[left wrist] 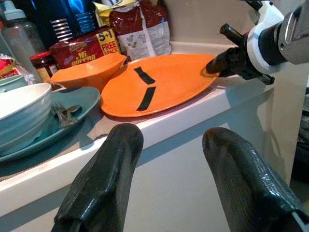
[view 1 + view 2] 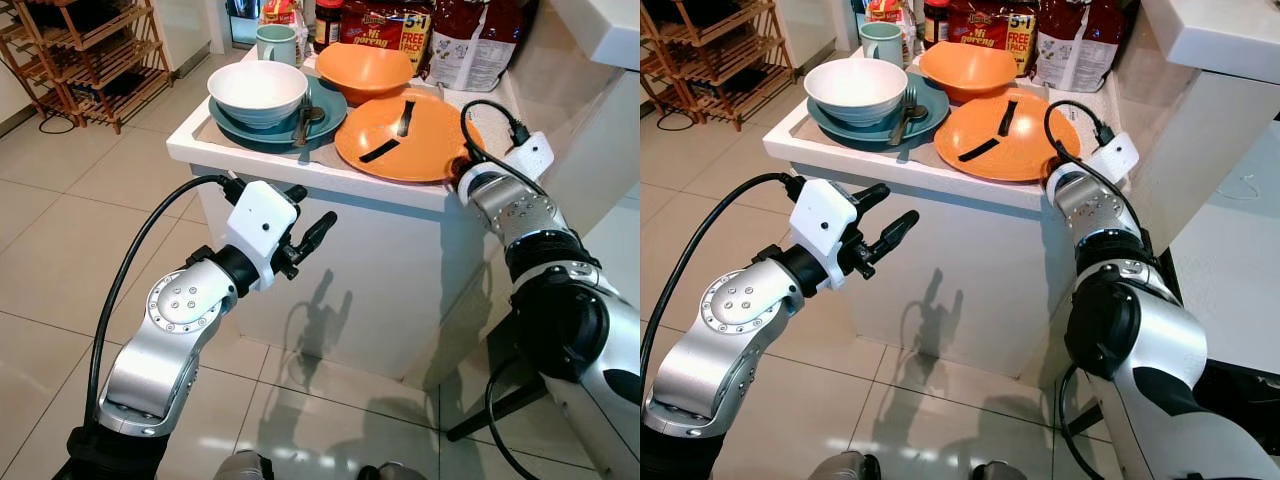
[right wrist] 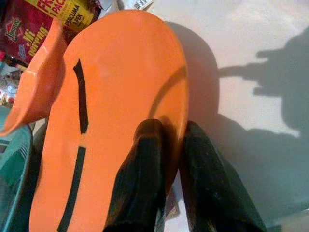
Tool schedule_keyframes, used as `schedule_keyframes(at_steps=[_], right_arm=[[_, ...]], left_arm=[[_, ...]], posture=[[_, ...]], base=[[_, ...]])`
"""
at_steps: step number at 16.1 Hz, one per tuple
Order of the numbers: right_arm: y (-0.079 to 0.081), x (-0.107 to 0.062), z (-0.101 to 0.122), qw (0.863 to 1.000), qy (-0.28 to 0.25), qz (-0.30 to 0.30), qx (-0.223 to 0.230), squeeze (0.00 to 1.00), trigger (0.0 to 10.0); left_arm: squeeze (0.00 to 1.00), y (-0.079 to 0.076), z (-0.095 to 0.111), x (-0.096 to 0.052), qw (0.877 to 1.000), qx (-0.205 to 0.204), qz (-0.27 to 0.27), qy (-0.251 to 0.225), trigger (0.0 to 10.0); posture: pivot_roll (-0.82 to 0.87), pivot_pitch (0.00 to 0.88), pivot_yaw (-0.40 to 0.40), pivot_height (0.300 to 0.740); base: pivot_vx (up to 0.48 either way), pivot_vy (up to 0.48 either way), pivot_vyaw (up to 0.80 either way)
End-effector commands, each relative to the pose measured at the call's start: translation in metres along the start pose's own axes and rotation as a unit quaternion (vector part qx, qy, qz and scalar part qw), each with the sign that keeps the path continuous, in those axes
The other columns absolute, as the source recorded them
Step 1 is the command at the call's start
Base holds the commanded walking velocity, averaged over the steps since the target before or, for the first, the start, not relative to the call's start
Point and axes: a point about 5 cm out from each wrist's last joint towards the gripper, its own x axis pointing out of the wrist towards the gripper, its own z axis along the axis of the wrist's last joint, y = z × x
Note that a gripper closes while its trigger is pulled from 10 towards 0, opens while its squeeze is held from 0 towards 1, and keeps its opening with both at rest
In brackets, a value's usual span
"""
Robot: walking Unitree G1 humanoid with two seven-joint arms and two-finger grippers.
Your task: Setting the table
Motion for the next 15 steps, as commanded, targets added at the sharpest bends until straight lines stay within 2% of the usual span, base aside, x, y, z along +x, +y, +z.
schedule_keyframes(at_steps=[1, 5, 11, 15], right_arm=[[-0.001, 0.000, 0.001, 1.000, 0.003, -0.003, -0.006, 0.00, 0.0], [-0.003, -0.001, 0.006, 1.000, -0.005, -0.004, -0.002, 0.00, 0.0], [-0.012, -0.005, 0.005, 1.000, 0.011, 0.002, 0.022, 0.00, 0.0], [-0.027, -0.027, 0.007, 0.999, 0.016, 0.013, 0.042, 0.00, 0.0]], left_arm=[[0.00, -0.001, 0.005, 0.002, 1.000, 0.012, -0.008, -0.010, 10.0], [0.00, -0.001, 0.005, 0.001, 1.000, 0.014, -0.010, -0.010, 10.0], [0.00, -0.003, 0.004, 0.001, 1.000, 0.014, -0.015, -0.010, 10.0], [0.00, -0.005, 0.004, 0.003, 1.000, 0.011, -0.018, -0.013, 10.0]], posture=[[0.11, 0.030, -0.037, 0.740], [0.11, 0.020, -0.032, 0.740], [0.10, 0.007, -0.026, 0.740], [0.09, 0.003, -0.017, 0.740]], base=[[0.000, 0.000, 0.00], [0.000, 0.000, 0.00], [0.000, 0.000, 0.00], [0.000, 0.000, 0.00]])
